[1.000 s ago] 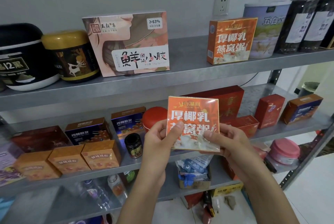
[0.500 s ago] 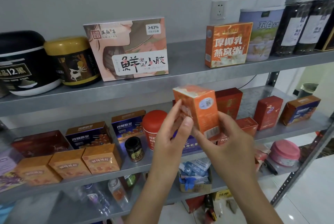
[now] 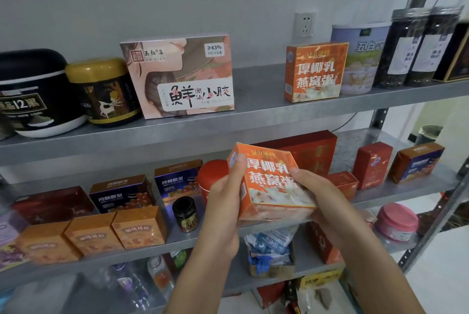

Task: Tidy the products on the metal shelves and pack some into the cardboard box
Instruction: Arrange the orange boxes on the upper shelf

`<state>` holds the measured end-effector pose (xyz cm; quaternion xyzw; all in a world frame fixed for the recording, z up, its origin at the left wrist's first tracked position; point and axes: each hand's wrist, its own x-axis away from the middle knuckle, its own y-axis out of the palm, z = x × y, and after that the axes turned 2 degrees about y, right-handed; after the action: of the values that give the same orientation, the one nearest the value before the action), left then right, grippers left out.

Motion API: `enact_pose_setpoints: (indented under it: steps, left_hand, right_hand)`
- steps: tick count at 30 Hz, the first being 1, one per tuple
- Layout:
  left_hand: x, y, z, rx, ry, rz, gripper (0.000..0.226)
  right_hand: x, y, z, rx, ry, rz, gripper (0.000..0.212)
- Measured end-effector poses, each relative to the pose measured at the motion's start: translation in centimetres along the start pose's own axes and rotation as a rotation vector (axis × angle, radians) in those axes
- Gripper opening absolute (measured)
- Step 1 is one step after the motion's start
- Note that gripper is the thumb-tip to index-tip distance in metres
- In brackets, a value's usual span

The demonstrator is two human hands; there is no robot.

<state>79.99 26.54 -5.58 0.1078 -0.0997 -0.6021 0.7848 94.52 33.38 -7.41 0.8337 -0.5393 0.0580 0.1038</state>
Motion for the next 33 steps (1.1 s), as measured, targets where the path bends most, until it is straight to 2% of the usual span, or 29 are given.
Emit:
enact_pose_setpoints:
  steps: [4,6,8,10,13,15,17,19,23,26,28,31,33]
  left_hand:
    - [-0.7,-0.4,0.9,-0.172,-0.049,0.009,0.04]
    - [-0.7,-0.4,1.0,-0.15,-0.081,0.032,0.037]
    - [-0.6,-0.3,0.8,-0.102,-0.088,0.038,0.034]
    - [-0.5,-0.1,1.0,-0.068,-0.086,0.031,0.032]
    - [-0.8,-0.1,1.4,-0.1,-0.045,0.047,0.024]
    - [-1.4,-0.4,1.6,-0.194,0.107,0.088,0.015]
    - [-1.6,-1.0,1.8,-0.301,0.292,0.038,0.043]
    - [-1.8,-1.5,2.0,-0.443,0.424,-0.058,0.06]
    - [-2.7,-1.9,2.6,-0.853,0.681,-0.122,0.07]
    - [-3.5,-1.4,3.4,-1.105,0.921,-0.158,0.066]
    - [-3.9,-0.9,4.1,-1.199,1.021,-0.164,0.065]
    - [-4.8,0.0,5.7,-1.215,1.041,-0.145,0.06]
    - [-5.3,0.5,6.9,-1.192,1.042,-0.148,0.059]
  right_hand:
    - [-0.1,-1.2,-0.2,-0.121,0.08,-0.171,0.045]
    - [-0.5,-1.8,-0.5,-0.143,0.078,-0.197,0.046]
    - [-1.4,-1.7,-0.8,-0.043,0.105,-0.207,0.044]
    - [-1.1,-2.0,-0.4,0.053,0.034,-0.247,0.041]
    - [-1.3,-1.8,-0.7,0.045,-0.102,-0.135,0.045]
    - [-0.2,-1.9,-0.6,0.0,-0.278,-0.086,0.055]
    - [-0.1,-1.8,-0.8,0.003,-0.459,-0.012,0.066]
    - [-0.3,-1.7,-0.9,0.028,-0.601,0.022,0.076]
    - [-0.5,-1.9,-0.6,0.09,-0.791,0.047,0.087]
    - [-1.0,-2.0,-0.7,0.143,-0.87,0.066,0.085]
    - [-1.5,-2.2,-0.9,0.164,-0.898,0.077,0.082]
    - [-1.8,-2.9,-2.1,0.224,-0.89,0.072,0.073]
    - [-2.0,-3.3,-3.2,0.252,-0.872,0.051,0.058]
